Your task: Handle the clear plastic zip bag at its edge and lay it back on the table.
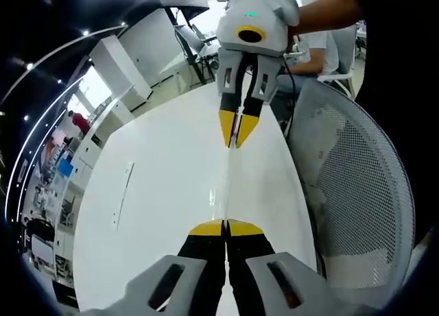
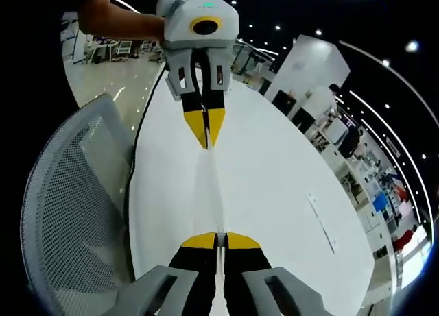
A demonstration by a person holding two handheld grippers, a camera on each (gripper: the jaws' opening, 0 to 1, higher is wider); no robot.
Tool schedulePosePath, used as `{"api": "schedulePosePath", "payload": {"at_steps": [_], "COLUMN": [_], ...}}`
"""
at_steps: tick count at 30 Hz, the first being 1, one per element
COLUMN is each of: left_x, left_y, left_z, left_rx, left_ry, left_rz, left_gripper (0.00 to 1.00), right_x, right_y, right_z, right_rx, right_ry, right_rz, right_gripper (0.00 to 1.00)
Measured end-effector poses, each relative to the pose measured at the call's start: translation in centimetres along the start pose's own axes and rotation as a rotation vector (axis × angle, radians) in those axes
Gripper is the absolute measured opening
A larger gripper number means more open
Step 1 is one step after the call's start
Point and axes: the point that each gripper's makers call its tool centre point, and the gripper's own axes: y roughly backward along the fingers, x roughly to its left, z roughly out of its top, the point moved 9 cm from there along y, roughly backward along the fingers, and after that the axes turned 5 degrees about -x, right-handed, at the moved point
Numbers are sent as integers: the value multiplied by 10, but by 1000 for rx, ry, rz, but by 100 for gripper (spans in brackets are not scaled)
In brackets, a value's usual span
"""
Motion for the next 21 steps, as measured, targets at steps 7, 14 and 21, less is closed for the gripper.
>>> {"api": "schedulePosePath", "payload": {"at_steps": [7,14,21], "left_x": [-1,-2,-5], "left_y": [0,3,4], "left_z": [-1,-3,3], "left_rx": [4,11,2], "left_ry": [-5,-5,-33], "left_rz": [-1,6,4], "left_gripper": [0,0,0], "right_x": [3,5,6], "right_y": [5,9,9], "right_z": [-8,-16,-17], "right_rx": [15,32,28], "right_ry": [-7,-6,-3], "right_rz": [-5,-9,-18], "right_gripper": [0,0,0]}}
